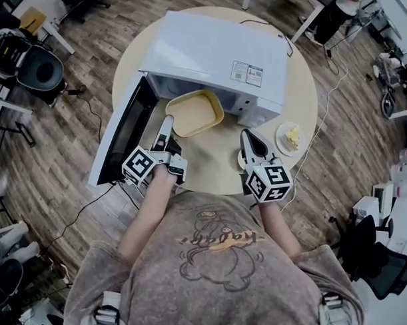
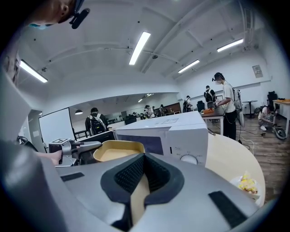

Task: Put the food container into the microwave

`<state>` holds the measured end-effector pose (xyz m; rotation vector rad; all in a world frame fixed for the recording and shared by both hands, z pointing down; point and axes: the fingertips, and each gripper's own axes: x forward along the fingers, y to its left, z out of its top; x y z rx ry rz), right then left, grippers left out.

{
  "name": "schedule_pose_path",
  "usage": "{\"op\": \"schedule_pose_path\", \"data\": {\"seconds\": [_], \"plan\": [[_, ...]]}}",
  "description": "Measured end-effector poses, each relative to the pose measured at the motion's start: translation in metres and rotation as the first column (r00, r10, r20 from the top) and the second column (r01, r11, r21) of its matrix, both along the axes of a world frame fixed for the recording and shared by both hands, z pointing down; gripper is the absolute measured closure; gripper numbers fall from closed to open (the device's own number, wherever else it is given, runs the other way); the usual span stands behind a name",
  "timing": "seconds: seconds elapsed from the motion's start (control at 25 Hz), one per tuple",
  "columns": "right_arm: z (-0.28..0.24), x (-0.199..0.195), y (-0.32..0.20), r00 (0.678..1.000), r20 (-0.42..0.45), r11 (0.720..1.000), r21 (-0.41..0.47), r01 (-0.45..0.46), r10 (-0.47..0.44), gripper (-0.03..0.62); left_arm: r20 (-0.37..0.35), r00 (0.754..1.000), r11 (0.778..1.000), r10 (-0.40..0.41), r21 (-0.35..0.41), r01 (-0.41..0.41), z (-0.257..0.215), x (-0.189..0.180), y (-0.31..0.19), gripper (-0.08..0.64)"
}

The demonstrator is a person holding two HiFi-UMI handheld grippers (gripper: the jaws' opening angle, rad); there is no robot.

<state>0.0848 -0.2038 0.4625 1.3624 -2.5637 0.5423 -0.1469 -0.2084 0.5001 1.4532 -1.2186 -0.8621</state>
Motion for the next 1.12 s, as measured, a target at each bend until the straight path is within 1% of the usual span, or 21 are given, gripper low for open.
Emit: {"op": "schedule_pose_path", "data": {"seconds": [0.12, 0.24, 0.32, 0.44, 0.6, 0.84, 1.12], "plan": [[0.0, 0.003, -0.001, 1.0, 0.004, 1.0, -0.001, -0.002, 0.002, 0.601, -0.098, 0.994, 0.999, -0.04, -0.017, 0.038, 0.009, -0.002, 0.0, 0.304], [0.0, 0.007, -0.003, 1.0, 0.012, 1.0, -0.004, -0.008, 0.008, 0.601, -0.194, 0.978, 0.997, -0.076, -0.037, 0.07, 0.019, -0.002, -0.003, 0.304], [0.001, 0.009, -0.003, 1.0, 0.017, 1.0, -0.007, -0.013, 0.013, 0.601, -0.228, 0.969, 0.995, -0.096, -0.045, 0.088, 0.026, -0.002, -0.005, 0.304], [0.0, 0.009, -0.003, 1.0, 0.02, 1.0, -0.006, -0.014, 0.014, 0.601, -0.255, 0.959, 0.992, -0.12, -0.052, 0.111, 0.035, -0.005, -0.006, 0.304], [0.002, 0.009, -0.004, 1.0, 0.021, 1.0, -0.01, -0.016, 0.016, 0.601, -0.256, 0.958, 0.991, -0.132, -0.051, 0.124, 0.039, -0.006, -0.011, 0.304], [0.003, 0.013, -0.006, 0.999, 0.022, 0.999, -0.017, -0.028, 0.028, 0.6, -0.192, 0.974, 0.993, -0.118, -0.01, 0.118, 0.041, -0.003, -0.032, 0.304], [0.002, 0.02, -0.01, 0.998, 0.023, 0.998, -0.02, -0.056, 0.056, 0.6, -0.175, 0.978, 0.994, -0.112, -0.019, 0.11, 0.053, 0.001, -0.058, 0.304]]}}
